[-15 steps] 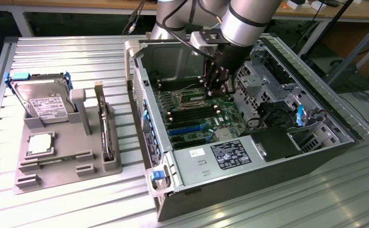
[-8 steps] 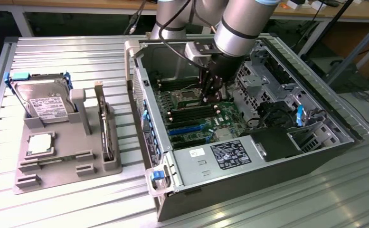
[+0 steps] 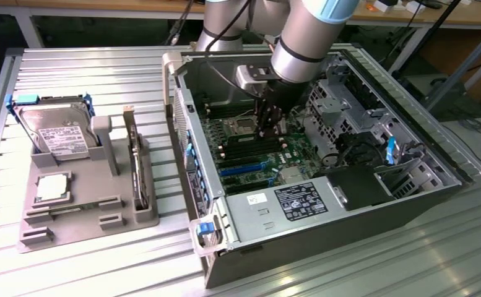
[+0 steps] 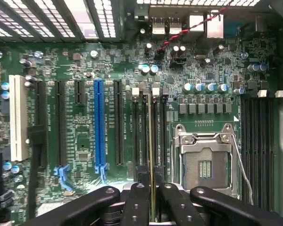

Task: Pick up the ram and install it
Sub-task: 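Insert the ram into the slot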

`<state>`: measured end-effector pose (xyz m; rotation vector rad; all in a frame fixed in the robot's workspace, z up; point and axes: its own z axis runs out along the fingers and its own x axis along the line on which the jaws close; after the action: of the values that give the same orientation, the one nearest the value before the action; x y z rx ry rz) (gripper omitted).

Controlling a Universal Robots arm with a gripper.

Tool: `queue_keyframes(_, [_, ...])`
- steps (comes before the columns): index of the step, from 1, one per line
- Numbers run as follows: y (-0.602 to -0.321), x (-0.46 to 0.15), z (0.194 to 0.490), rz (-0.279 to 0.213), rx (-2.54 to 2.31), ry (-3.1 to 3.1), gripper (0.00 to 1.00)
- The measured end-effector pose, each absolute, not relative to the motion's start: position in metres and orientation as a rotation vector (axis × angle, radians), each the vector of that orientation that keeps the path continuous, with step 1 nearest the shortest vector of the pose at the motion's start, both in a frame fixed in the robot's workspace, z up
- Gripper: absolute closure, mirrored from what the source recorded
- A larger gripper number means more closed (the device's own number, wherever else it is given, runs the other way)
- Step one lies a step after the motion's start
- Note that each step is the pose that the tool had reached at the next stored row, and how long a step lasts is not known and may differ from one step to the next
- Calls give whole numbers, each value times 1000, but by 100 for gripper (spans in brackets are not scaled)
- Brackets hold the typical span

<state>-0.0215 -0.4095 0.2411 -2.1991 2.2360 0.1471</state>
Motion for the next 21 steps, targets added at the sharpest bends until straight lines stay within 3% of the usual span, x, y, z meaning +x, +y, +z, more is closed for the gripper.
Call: queue_keyframes(21, [-418,-22,234,147,-2184,2251,86])
